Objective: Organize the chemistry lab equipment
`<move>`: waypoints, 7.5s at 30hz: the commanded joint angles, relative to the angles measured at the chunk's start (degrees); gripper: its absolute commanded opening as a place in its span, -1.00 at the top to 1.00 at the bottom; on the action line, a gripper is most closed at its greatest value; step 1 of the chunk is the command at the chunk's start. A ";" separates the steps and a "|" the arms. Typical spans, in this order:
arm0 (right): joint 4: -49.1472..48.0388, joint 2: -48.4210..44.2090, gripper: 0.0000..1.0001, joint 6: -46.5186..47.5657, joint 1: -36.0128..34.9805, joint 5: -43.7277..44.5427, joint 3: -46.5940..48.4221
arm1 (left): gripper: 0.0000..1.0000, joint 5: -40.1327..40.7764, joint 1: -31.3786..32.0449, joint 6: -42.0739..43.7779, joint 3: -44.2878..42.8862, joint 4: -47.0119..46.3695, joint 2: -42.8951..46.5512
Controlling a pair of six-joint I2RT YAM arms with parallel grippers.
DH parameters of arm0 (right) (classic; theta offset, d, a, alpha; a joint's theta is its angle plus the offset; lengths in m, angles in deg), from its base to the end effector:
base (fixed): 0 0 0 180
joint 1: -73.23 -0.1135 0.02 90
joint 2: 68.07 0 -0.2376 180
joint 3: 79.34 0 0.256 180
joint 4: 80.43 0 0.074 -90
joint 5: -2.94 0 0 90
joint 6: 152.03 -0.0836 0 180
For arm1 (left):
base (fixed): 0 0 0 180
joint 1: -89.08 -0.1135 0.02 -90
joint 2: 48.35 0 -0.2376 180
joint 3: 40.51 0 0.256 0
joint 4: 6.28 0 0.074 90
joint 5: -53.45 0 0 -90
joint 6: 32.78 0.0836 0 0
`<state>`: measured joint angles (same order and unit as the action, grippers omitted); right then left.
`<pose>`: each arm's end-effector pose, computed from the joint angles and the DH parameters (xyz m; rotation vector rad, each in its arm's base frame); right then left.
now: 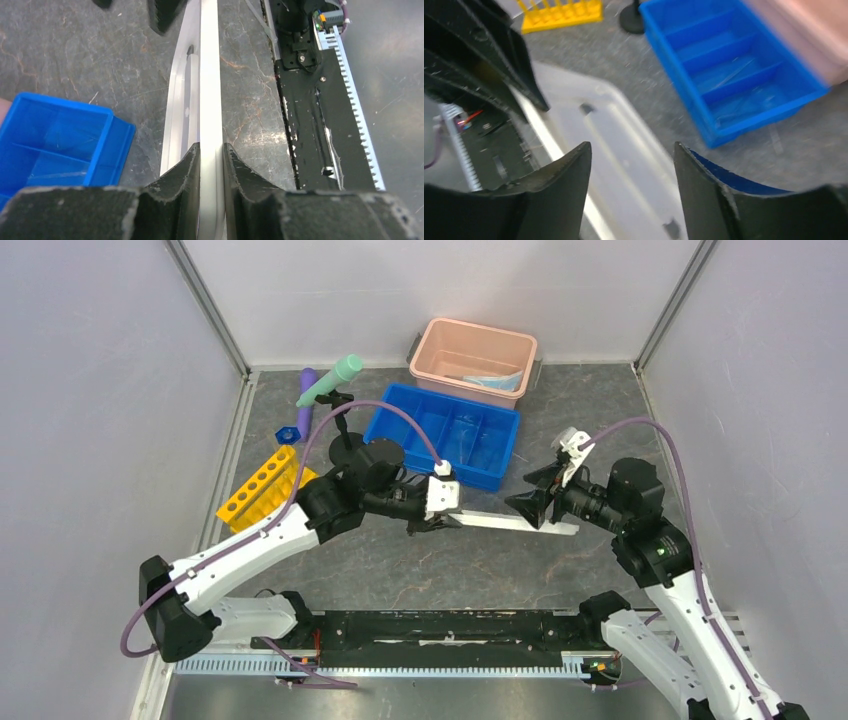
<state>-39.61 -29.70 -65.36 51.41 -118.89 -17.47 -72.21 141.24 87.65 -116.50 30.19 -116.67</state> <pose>0.1757 0.1178 0.3199 -0.6864 1.7796 0.8185 0.1519 -0.2750 0.3001 1.6442 1.2816 -0.8752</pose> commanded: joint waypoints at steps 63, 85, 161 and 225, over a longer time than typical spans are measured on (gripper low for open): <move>-139.50 47.98 -0.31 -70.18 15.15 -46.17 -5.92 | 0.96 25.93 -1.76 -57.39 -13.86 4.86 16.61; -139.50 51.09 1.00 -90.10 19.73 -41.29 11.05 | -0.32 55.37 -5.32 -51.49 -15.61 19.69 11.90; -81.49 89.45 0.98 -85.96 21.47 1.07 38.00 | -0.99 54.55 -5.32 -20.68 21.45 -9.44 33.77; -67.49 92.37 0.69 -84.64 23.35 -2.19 43.21 | -0.99 53.11 -5.32 -19.71 20.56 -10.26 33.33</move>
<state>-107.80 62.19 -151.79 74.73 -122.70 23.25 -18.83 135.82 65.71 -94.99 22.93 -83.60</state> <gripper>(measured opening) 0.204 0.994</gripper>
